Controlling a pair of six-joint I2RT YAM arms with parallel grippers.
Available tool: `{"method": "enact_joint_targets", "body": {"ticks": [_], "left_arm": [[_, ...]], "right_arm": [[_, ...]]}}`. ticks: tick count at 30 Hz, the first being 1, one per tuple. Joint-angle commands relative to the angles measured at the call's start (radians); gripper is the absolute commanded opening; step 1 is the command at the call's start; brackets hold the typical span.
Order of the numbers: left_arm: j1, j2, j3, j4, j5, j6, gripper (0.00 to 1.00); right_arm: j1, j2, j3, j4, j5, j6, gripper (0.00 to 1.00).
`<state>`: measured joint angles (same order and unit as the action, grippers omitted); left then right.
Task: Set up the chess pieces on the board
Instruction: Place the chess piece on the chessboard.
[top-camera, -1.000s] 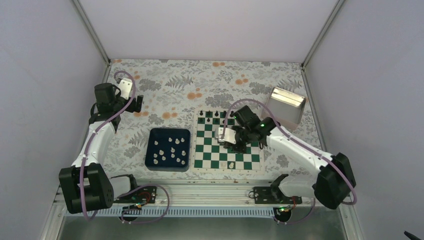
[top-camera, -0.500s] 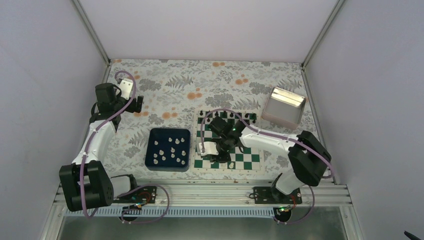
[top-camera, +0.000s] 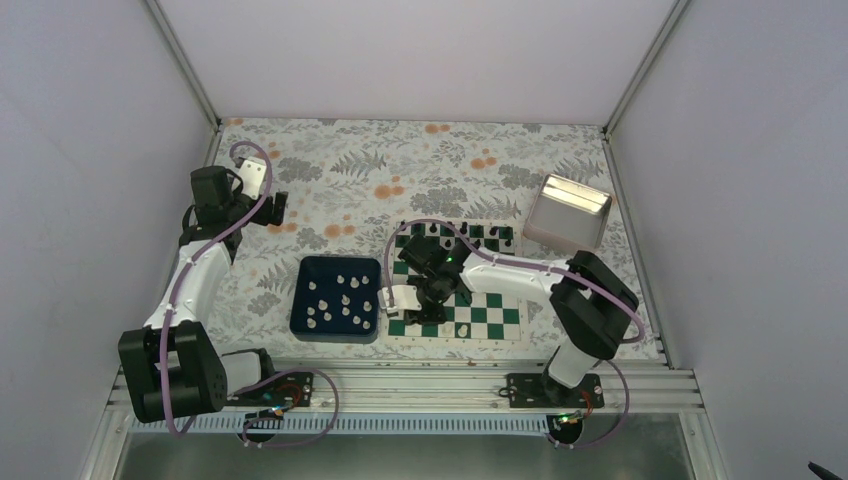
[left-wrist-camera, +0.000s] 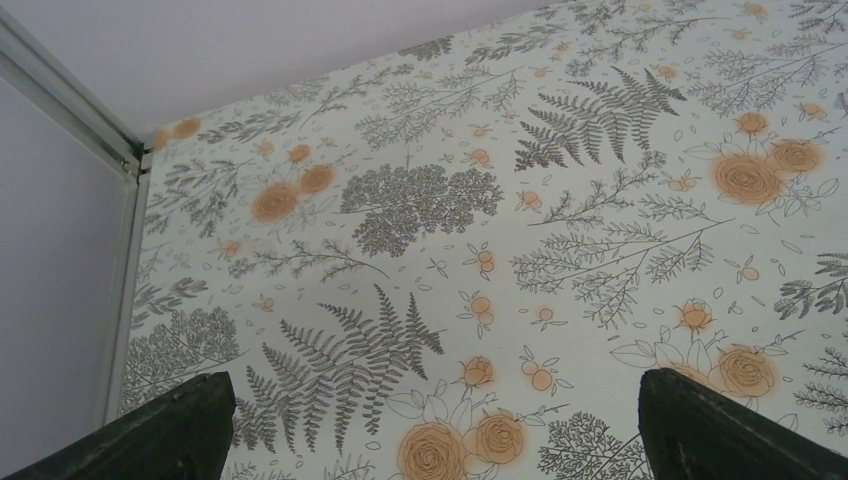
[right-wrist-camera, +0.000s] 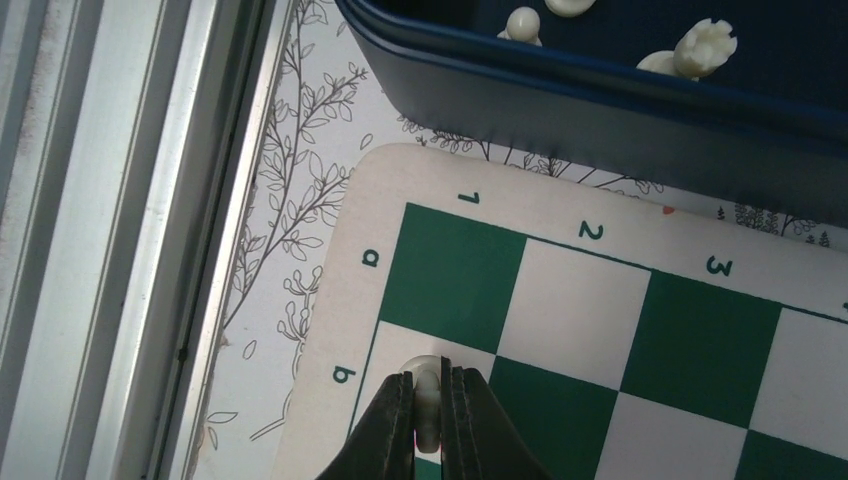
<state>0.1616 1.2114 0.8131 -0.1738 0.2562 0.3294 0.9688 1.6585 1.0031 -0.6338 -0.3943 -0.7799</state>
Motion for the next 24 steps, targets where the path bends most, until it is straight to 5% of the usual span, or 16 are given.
{"method": "enact_joint_targets", "body": {"ticks": [1,24], "left_arm": [[0.006,0.008,0.008,0.018,0.030,0.013,1.00],[0.006,0.011,0.010,0.013,0.035,0.012,1.00]], "right_arm": [[0.010,0.027,0.015,0.014,-0.025,0.011,0.04],[0.018,0.027,-0.041,0.016,-0.008,0.022,0.04]]}}
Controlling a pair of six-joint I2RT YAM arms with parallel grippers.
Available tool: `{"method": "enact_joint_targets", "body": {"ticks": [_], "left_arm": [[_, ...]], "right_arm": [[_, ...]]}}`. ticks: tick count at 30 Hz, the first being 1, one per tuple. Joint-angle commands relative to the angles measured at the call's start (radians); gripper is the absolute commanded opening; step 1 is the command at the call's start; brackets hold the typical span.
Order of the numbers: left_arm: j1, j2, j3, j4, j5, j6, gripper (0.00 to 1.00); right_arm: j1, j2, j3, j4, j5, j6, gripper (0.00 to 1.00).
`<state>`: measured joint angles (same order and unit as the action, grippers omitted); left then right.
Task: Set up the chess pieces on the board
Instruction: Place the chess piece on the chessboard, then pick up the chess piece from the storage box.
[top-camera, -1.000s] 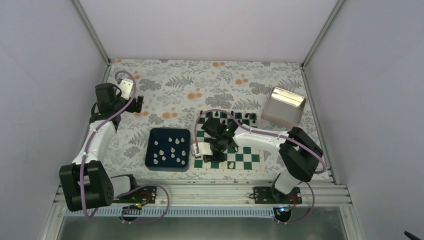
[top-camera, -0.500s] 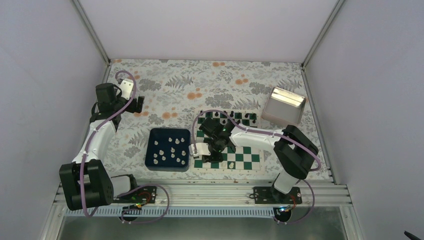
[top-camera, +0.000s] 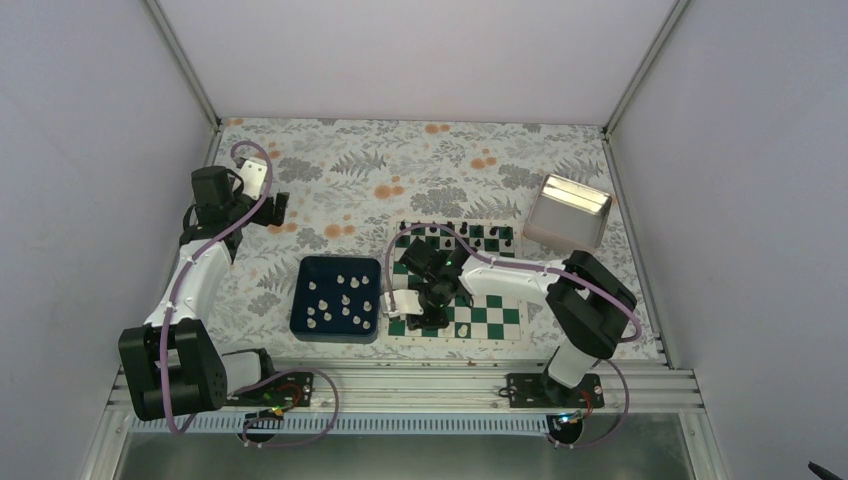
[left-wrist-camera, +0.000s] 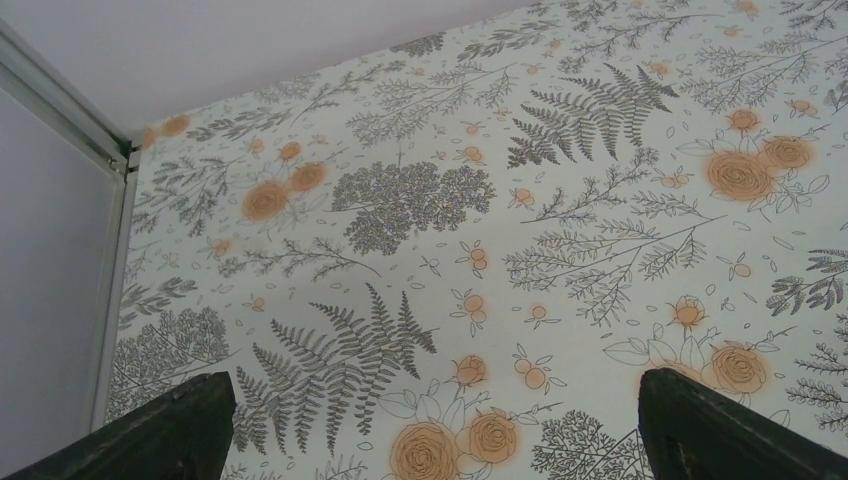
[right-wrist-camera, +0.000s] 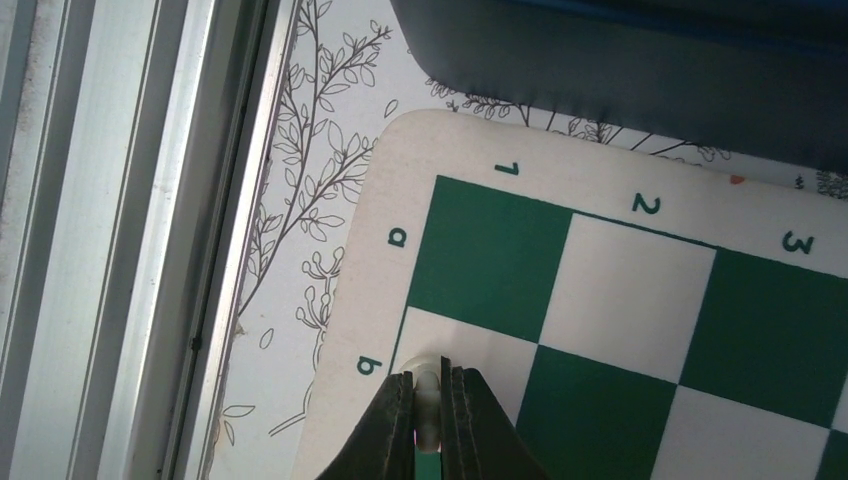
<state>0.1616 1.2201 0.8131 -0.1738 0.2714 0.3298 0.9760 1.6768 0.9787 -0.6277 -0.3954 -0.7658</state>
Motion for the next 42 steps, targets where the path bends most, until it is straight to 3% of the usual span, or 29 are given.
{"method": "enact_joint_targets", "body": {"ticks": [1,7,16,20,25,28,29,30,31,37,42], "left_arm": [[0.006,0.002,0.011,0.013,0.019,0.011,1.00],[0.006,0.002,0.009,0.014,0.019,0.011,1.00],[0.006,0.003,0.009,0.015,0.020,0.011,1.00],[0.005,0.001,0.009,0.013,0.024,0.012,1.00],[-0.002,-0.032,0.007,-0.007,0.076,0.058,1.00],[-0.022,-0.065,0.014,-0.029,0.107,0.084,1.00],[-0.033,-0.069,0.029,-0.049,0.109,0.101,1.00],[-0.052,-0.070,0.043,-0.076,0.108,0.125,1.00],[-0.078,-0.069,0.060,-0.112,0.099,0.153,1.00],[-0.295,-0.054,0.166,-0.365,0.021,0.322,1.00],[-0.394,-0.010,0.257,-0.604,0.099,0.475,0.87]], "right_arm": [[0.010,0.012,-0.018,0.012,-0.006,0.007,0.05],[0.010,0.014,-0.032,0.035,0.006,0.011,0.07],[0.011,-0.022,-0.030,0.052,0.024,0.025,0.21],[0.011,-0.076,-0.016,0.042,0.034,0.041,0.29],[-0.007,-0.176,-0.025,0.044,0.110,0.058,0.46],[-0.074,-0.251,-0.033,0.041,0.161,0.069,0.56],[-0.103,-0.277,-0.034,0.039,0.177,0.076,0.66],[-0.139,-0.308,-0.036,0.040,0.193,0.085,0.91],[-0.187,-0.346,-0.040,0.047,0.203,0.095,0.99],[-0.536,-0.632,-0.165,0.175,0.254,0.140,1.00],[-0.733,-0.810,-0.267,0.230,0.190,0.243,1.00]]}}
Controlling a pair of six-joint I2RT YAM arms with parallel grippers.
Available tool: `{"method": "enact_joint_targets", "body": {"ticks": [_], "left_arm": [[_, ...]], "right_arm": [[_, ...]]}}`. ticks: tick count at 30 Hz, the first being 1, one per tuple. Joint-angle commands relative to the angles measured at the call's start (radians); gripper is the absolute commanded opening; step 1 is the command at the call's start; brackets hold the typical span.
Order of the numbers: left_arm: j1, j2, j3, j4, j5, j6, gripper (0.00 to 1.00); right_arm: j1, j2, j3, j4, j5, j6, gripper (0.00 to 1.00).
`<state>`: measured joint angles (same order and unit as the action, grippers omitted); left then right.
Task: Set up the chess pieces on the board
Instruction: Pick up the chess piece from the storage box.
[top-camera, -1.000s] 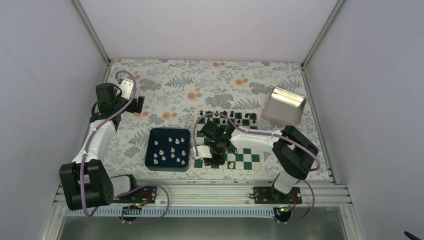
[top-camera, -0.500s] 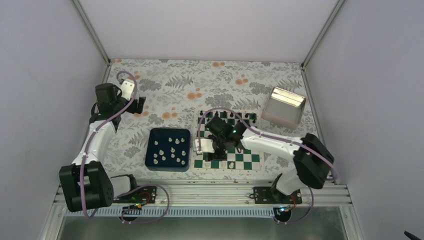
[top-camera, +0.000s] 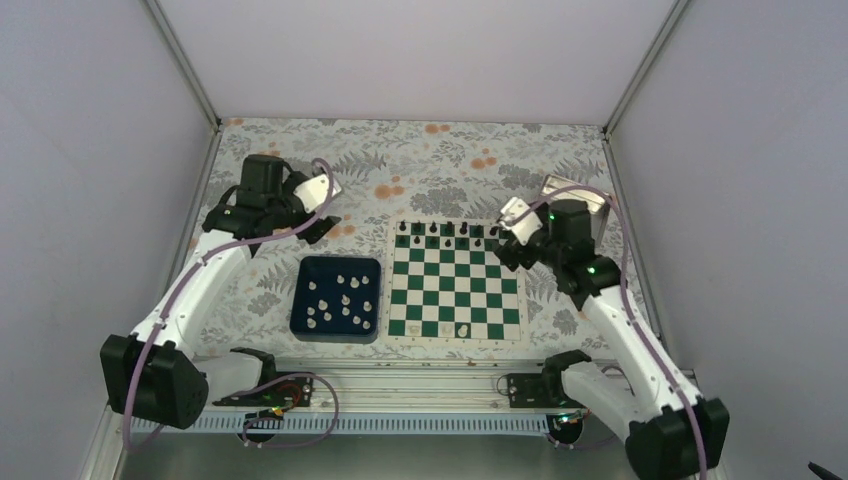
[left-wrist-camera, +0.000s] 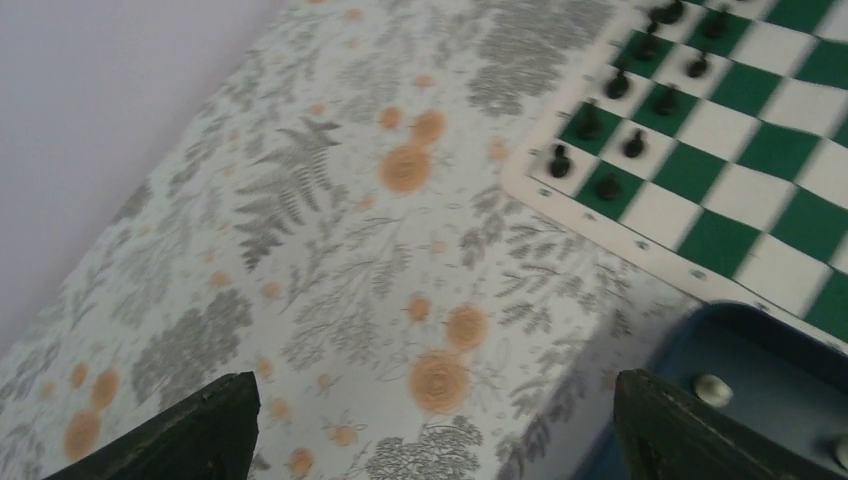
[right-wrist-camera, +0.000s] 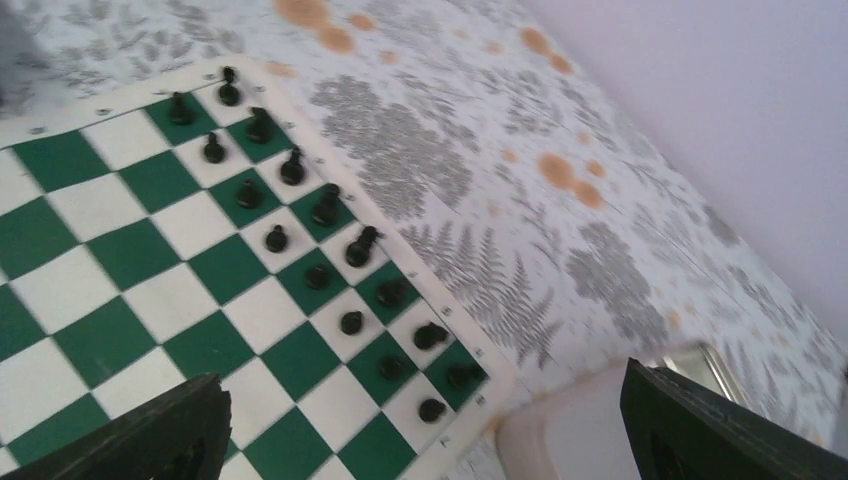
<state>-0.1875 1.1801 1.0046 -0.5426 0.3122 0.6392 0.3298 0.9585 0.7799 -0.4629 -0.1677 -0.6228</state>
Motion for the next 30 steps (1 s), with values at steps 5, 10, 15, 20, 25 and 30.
{"method": "enact_joint_targets", "body": {"ticks": [5,10,15,20,25,30], "left_arm": [[-0.147,0.048,0.066,-0.330,0.018,0.263,0.78],[-0.301,0.135,0.035,-0.353,-0.155,0.237,0.54],[-0.375,0.230,0.017,-0.354,-0.229,0.222,0.43],[-0.396,0.289,0.005,-0.316,-0.237,0.218,0.45],[-0.405,0.340,0.017,-0.278,-0.214,0.215,0.47],[-0.428,0.390,0.028,-0.252,-0.201,0.217,0.47]], "right_arm": [[-0.212,-0.184,-0.126,0.075,-0.110,0.118,1.00],[-0.250,-0.167,-0.135,0.068,-0.131,0.106,1.00],[-0.265,-0.149,-0.132,0.056,-0.141,0.102,1.00],[-0.293,-0.151,-0.136,0.045,-0.163,0.089,1.00],[-0.315,-0.155,-0.137,0.040,-0.177,0.083,1.00],[-0.330,-0.155,-0.137,0.037,-0.181,0.079,1.00]]}}
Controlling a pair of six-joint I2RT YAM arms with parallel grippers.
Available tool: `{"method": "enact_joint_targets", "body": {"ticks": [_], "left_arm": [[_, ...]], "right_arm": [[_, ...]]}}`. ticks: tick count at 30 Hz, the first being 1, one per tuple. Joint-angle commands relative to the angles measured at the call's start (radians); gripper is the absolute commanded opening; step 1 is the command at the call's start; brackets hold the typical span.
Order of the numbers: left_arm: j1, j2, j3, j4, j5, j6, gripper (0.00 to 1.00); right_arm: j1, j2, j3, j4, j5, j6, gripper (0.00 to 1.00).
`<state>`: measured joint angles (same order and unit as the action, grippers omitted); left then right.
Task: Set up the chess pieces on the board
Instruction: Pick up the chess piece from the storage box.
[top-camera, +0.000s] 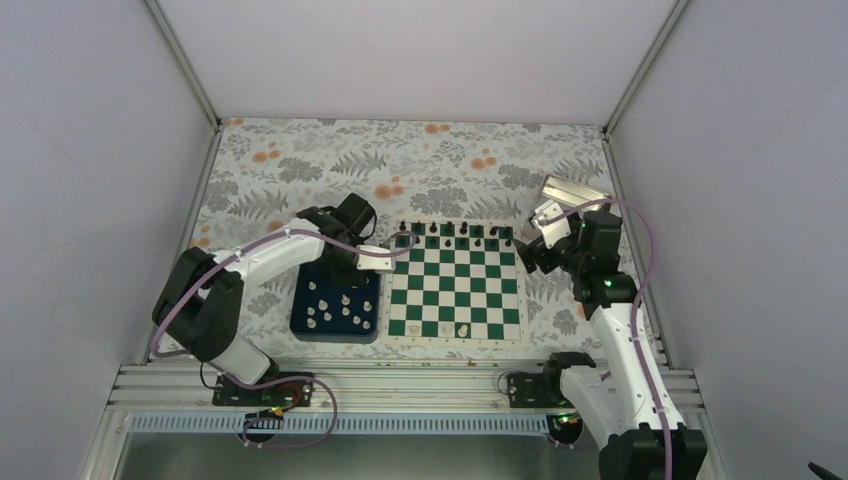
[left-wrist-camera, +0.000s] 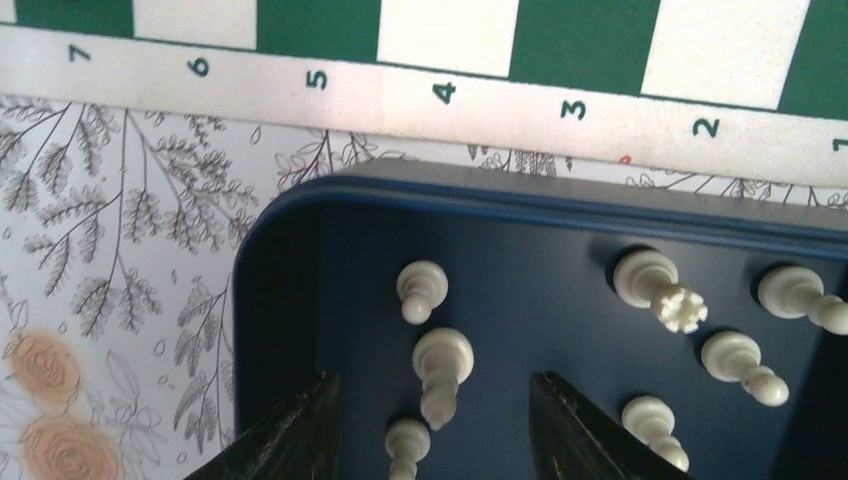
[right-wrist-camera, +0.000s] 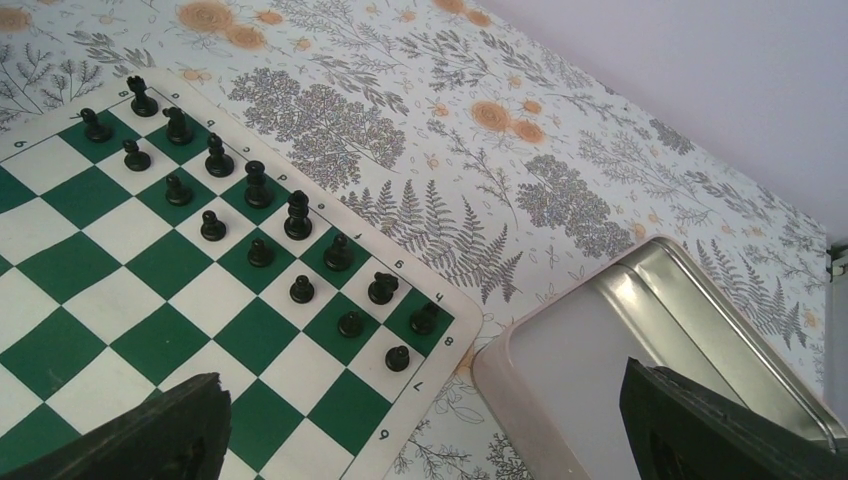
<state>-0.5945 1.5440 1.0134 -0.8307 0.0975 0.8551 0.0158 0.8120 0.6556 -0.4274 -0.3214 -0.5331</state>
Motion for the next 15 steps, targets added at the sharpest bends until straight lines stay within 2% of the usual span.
{"method": "enact_joint_targets", "body": {"ticks": [1,15], "left_arm": [[-0.026,0.035,0.022,0.041,0.018,0.000,0.48],[-0.051,0.126,0.031,0.109,-0.014,-0.011,0.48]], "right_arm": [[-0.018,-0.009,-0.013,0.001,-0.027,-0.011,1.00],[-0.032,-0.015,-0.013,-0.004,-0.043,-0.016,1.00]]}}
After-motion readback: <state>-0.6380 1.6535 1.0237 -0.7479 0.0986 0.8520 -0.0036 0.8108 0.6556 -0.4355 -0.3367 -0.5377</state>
